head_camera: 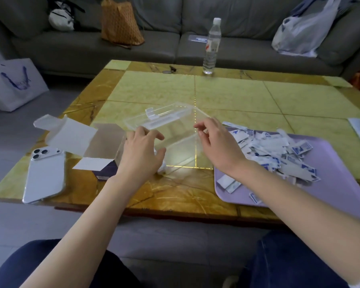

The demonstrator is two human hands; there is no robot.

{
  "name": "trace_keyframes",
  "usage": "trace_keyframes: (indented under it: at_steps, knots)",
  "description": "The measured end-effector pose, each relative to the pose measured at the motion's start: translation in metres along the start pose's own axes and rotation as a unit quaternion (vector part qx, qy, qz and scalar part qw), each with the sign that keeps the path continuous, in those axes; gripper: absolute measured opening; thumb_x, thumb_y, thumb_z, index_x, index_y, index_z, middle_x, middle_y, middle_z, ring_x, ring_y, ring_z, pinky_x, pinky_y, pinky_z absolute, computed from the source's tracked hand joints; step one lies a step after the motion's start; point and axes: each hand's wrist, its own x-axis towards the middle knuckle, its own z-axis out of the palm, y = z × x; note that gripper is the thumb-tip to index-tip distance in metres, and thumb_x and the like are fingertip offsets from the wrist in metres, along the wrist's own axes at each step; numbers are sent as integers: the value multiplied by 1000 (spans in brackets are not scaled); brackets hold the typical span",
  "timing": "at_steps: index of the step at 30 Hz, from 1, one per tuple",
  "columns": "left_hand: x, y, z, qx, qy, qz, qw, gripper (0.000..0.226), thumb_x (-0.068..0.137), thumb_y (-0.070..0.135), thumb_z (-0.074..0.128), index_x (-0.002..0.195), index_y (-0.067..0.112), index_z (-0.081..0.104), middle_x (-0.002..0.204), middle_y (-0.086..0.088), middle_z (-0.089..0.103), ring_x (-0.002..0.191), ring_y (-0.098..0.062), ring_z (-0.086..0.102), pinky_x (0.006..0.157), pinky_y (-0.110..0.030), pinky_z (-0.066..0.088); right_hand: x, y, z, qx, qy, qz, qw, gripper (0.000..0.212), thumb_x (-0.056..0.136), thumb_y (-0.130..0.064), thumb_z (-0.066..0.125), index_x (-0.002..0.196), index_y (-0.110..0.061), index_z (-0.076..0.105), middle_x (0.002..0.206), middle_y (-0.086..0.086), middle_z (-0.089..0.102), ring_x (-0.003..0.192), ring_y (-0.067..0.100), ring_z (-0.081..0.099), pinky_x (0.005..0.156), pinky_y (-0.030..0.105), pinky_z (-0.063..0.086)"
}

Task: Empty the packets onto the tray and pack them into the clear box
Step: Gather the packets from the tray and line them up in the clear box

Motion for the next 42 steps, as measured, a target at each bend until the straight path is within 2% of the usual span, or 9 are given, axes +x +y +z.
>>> trace_keyframes:
  at_steps: [5,8,13,16,22,30,34,38,42]
  knots:
    - [-8,40,17,-24,61,85,994,24,92,17,51,115,15,55,112,-4,48,108,-22,42,89,-29,30,-39,36,-26,-38,26,28,999,20,93,-2,46,108,-7,58,108,6,59,99,21,56,81,35,49]
    - [-15,63,41,-16,13,153,988,22,94,19,47,114,16,56,110,-2,50,106,-21,44,89,-29,30,-60,63,-43,-111,-7,76,991,25,93,-8,49,117,-9,53,117,6,55,111,21,50,92,30,42]
    - [-18,83,84,55,-94,185,977,29,96,30,42,122,20,51,120,0,49,113,-22,41,95,-30,31,-90,101,-61,-229,-196,177,937,94,80,-58,60,147,-11,16,150,11,24,139,27,22,112,36,22]
    - [-20,96,102,85,-125,185,971,40,93,41,45,127,19,48,126,-2,48,119,-23,38,99,-31,29,-101,116,-61,-221,-252,188,923,113,71,-69,61,150,-14,3,156,10,7,144,26,10,115,38,17]
    - [-18,116,124,174,-170,160,957,58,85,54,52,122,10,43,124,-10,45,116,-28,37,98,-34,31,-89,122,-60,-206,-192,154,947,85,83,-44,64,148,-20,16,153,4,23,140,22,24,113,37,25]
    - [-9,124,132,186,-135,153,961,29,94,16,40,121,7,44,125,-11,46,115,-27,43,93,-31,35,-67,124,-64,-195,-181,173,948,36,91,-22,54,127,-18,54,121,7,61,101,27,60,79,32,47]
    - [-4,121,130,181,-117,169,962,23,93,7,40,114,8,49,119,-9,53,110,-27,50,87,-30,37,-64,126,-66,-185,-165,175,953,21,92,-22,50,107,-20,65,102,5,68,82,23,59,64,26,40]
    - [1,122,124,168,-122,162,965,22,90,-1,38,107,7,51,112,-9,58,103,-28,55,76,-30,36,-60,126,-72,-176,-138,185,957,22,95,-26,48,96,-18,69,89,3,70,81,24,63,65,31,51]
    - [10,117,116,68,-132,109,983,10,92,6,39,93,7,50,103,-12,59,91,-32,56,66,-32,35,-56,121,-80,-170,-122,182,961,29,98,-22,45,72,-17,56,59,-5,49,49,11,42,44,23,27]
